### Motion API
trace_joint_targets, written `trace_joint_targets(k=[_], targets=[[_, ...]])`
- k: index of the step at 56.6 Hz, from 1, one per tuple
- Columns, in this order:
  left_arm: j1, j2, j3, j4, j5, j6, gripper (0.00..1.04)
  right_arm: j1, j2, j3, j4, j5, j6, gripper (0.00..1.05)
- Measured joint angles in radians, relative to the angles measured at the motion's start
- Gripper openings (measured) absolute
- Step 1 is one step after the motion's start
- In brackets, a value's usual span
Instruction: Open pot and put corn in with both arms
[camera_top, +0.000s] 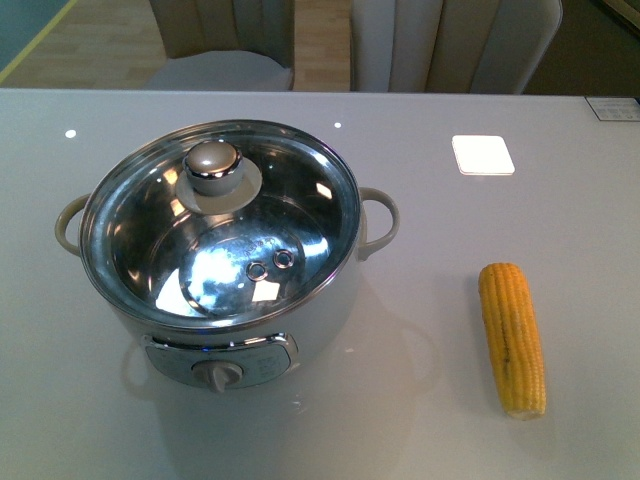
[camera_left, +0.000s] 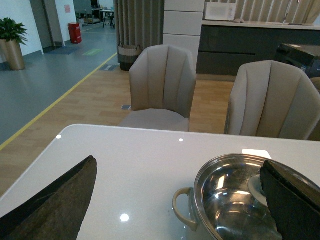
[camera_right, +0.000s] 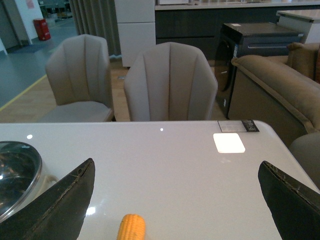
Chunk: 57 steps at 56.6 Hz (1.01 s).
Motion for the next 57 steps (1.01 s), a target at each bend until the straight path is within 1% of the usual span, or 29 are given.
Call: trace_joint_targets(k=[38,40,42,45,48,51,57], targets=[[0.000,0.000,0.000,0.000,0.000,0.000,0.98,0.000,0.000,0.000,0.000,0.000,0.000,0.96],[0.011,0.042,0.037,-0.106,0.051,-0.032,0.98,0.000,0.000,0.000,0.000,0.000,0.000,0.96],[0.018,0.116,0.084,-0.213,0.078,-0.055,0.98,0.000,0.000,0.000,0.000,0.000,0.000,0.96],[0.019,0.183,0.110,-0.263,0.090,-0.071,0.98,0.000,0.000,0.000,0.000,-0.001,0.000,0.96],[0.019,0.248,0.120,-0.254,0.095,-0.079,0.98,0.000,0.000,0.000,0.000,0.000,0.000,0.96],[0.016,0.301,0.129,-0.211,0.106,-0.086,0.98,0.000,0.000,0.000,0.000,0.000,0.000,0.96],[-0.031,0.441,0.163,-0.051,0.105,-0.089,0.98,0.000,0.000,0.000,0.000,0.000,0.000,0.96]])
